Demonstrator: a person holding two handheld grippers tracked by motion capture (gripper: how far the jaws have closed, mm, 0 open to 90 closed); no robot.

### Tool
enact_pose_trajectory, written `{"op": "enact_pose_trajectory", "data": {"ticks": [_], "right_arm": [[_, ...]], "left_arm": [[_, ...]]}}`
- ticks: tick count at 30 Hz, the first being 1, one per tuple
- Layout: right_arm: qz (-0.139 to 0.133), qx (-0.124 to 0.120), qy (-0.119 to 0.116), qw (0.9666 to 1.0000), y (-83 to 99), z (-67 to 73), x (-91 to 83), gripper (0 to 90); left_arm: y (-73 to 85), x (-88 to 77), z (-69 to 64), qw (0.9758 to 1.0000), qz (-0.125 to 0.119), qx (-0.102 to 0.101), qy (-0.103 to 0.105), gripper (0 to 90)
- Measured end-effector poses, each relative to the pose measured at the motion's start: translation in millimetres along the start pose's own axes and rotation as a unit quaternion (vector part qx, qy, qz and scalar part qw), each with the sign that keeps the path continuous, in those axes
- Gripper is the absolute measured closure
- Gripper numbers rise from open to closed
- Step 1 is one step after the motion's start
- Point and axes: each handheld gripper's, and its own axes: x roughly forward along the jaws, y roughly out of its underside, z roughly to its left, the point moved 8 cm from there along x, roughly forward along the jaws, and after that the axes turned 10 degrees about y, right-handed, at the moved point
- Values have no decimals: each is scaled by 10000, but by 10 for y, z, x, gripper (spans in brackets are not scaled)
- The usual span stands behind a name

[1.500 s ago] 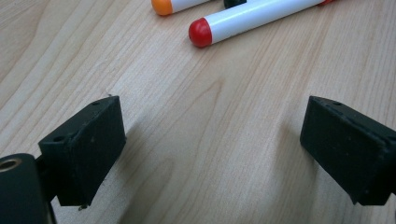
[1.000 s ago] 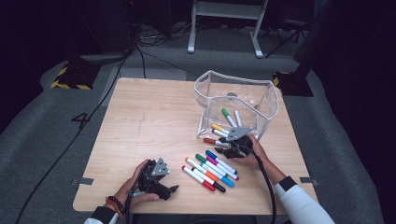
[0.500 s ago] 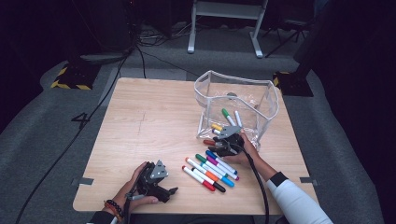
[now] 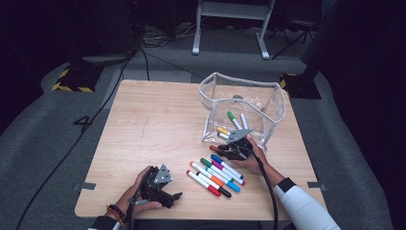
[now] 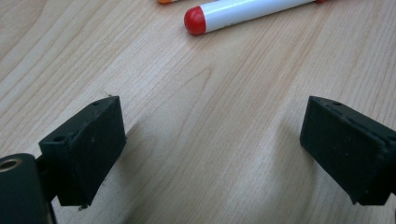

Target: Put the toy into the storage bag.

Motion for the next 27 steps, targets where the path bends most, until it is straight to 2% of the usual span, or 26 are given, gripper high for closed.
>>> {"op": "enact_pose_trajectory", "data": {"ticks": [5, 6, 14, 20, 26, 27], "right_arm": [[-100, 123, 10, 9999, 42, -34, -134, 746], [-178, 185, 2, 9997, 56, -48, -225, 746], [-354, 331, 54, 9988, 159, -55, -550, 747], [-487, 238, 64, 9985, 179, 21, -772, 747], [-787, 262, 125, 9965, 71, -17, -1064, 748], [-787, 262, 125, 9965, 71, -17, -1064, 748]], "left_arm": [[-20, 15, 13, 10000, 12, 22, 22, 71], [-33, 26, 20, 10000, 27, 43, 39, 70], [-82, 63, 55, 9999, 30, 97, 86, 71], [-120, 93, 90, 9998, 44, 140, 140, 71], [-110, 78, 115, 9996, 56, 199, 194, 70], [-110, 78, 115, 9996, 56, 199, 194, 70]]}}
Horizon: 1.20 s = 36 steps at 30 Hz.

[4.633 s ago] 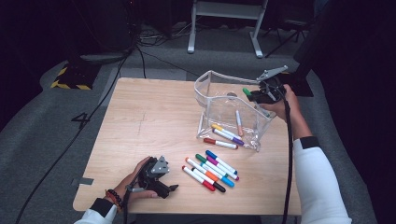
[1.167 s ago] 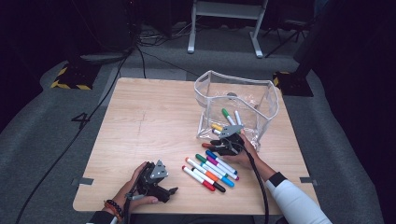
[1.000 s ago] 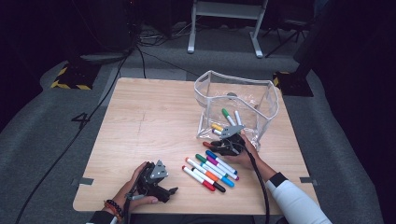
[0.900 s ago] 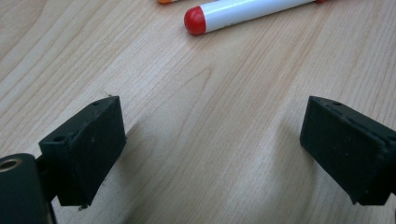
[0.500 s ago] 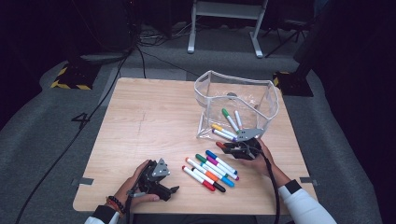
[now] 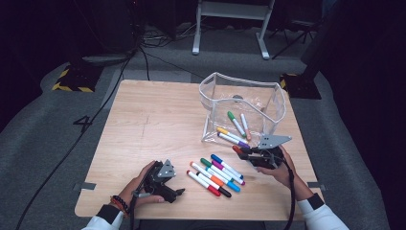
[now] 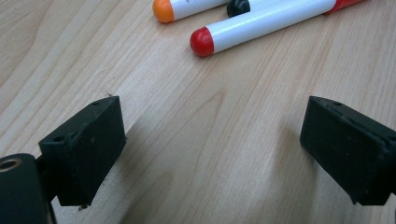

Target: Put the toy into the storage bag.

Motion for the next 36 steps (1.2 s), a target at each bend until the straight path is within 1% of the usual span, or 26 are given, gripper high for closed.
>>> {"op": "enact_pose_trajectory", "data": {"ticks": [1, 2, 7, 9, 15, 17, 19, 20, 23, 25, 27, 31, 32, 34, 35, 36], "right_arm": [[-147, -55, 40, 9999, -119, -19, -120, 747], [-234, -69, 51, 9997, -177, -27, -176, 747], [-456, -166, 203, 9986, -425, -79, -418, 747], [-572, -151, 213, 9980, -535, -95, -510, 747], [-783, -290, 302, 9961, -897, -154, -703, 747], [-817, -361, 407, 9952, -1018, -196, -758, 747], [-887, -347, 438, 9945, -1135, -250, -813, 747], [-903, -373, 494, 9940, -1189, -287, -839, 747], [-977, -308, 581, 9930, -1344, -411, -914, 747], [-1028, -315, 700, 9917, -1452, -518, -953, 747], [-1020, -301, 797, 9911, -1522, -615, -964, 747], [-927, -284, 1049, 9898, -1670, -847, -944, 748], [-902, -244, 1033, 9902, -1699, -891, -926, 747], [-806, -238, 1163, 9897, -1731, -995, -865, 747], [-753, -198, 1159, 9902, -1732, -1038, -818, 747], [-664, -202, 1224, 9901, -1718, -1082, -763, 747]], "left_arm": [[9, -11, 10, 10000, 0, 1, 1, 70], [10, -12, 13, 10000, -2, 8, 8, 70], [-2, -1, 30, 10000, 16, 37, 44, 61], [-3, 0, 31, 10000, 16, 38, 40, 61], [5, -7, 30, 10000, 18, 13, 18, 62], [4, -7, 30, 10000, 19, 16, 19, 62], [4, -7, 30, 10000, 18, 12, 19, 62], [4, -7, 30, 10000, 16, 11, 19, 62], [4, -7, 30, 10000, 18, 13, 21, 61], [4, -7, 30, 10000, 18, 15, 20, 61], [5, -7, 30, 10000, 19, 15, 20, 61], [4, -7, 30, 10000, 18, 13, 20, 62], [4, -7, 29, 10000, 16, 12, 20, 62], [4, -7, 29, 10000, 17, 11, 19, 61], [4, -7, 30, 10000, 18, 13, 19, 62], [4, -7, 29, 10000, 18, 13, 20, 62]]}}
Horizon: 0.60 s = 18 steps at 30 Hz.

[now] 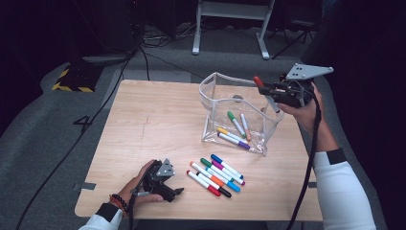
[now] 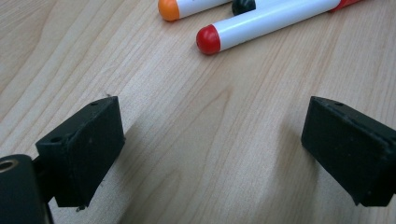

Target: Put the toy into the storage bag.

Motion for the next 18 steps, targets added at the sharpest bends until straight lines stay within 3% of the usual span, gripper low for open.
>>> {"op": "enact_pose_trajectory", "data": {"ticks": [1, 5, 9, 10, 14, 18], "right_arm": [[117, -48, 99, 9999, 33, -33, 65, 747], [478, 41, 125, 9988, 182, -95, 319, 747], [770, 18, 172, 9969, 295, -121, 464, 747], [1041, -9, 263, 9942, 390, -152, 560, 747], [1408, -21, 109, 9900, 507, -126, 663, 747], [1925, -149, 16, 9812, 634, -68, 757, 747]], "left_arm": [[0, 0, 0, 10000, 0, 0, 0, 61], [0, 0, 0, 10000, -1, -1, -2, 61], [0, 0, 0, 10000, -2, -1, 0, 62], [-1, 0, 1, 10000, -1, 5, 0, 61], [-4, 2, 2, 10000, -7, 22, 9, 61], [-4, 3, 2, 10000, -8, 20, 8, 61]]}}
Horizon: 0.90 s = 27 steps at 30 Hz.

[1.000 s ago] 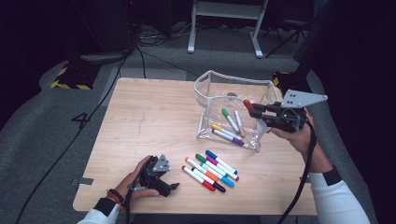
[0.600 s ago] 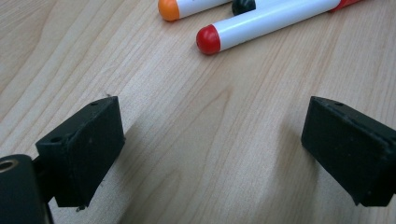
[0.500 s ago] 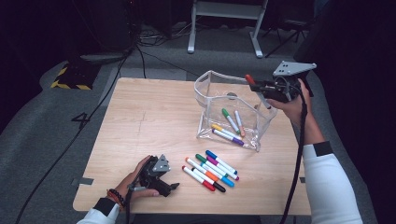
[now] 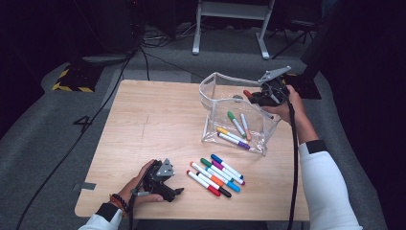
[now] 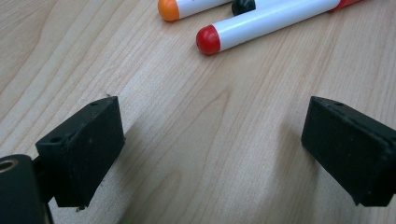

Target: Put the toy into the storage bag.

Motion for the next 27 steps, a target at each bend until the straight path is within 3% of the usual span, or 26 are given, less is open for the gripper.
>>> {"op": "enact_pose_trajectory", "data": {"ticks": [3, 7, 13, 14, 19, 27], "right_arm": [[362, -81, -25, 9993, 56, 32, 79, 747], [751, -227, -248, 9966, 97, 120, 123, 745], [885, -397, -477, 9941, 108, 200, 124, 731], [889, -419, -450, 9941, 111, 199, 126, 683], [663, -261, -187, 9973, 93, 135, 97, 585], [43, 150, -61, 9999, 78, 41, -63, 404]], "left_arm": [[0, 0, 0, 10000, 2, 0, -1, 61], [-1, 1, -1, 10000, -1, 2, 4, 61], [0, 0, -1, 10000, 1, 4, 5, 61], [0, 1, -1, 10000, 0, 2, 5, 61], [-1, 1, -1, 10000, 1, 1, 6, 61], [-2, 1, 0, 10000, 4, 12, 8, 61]]}}
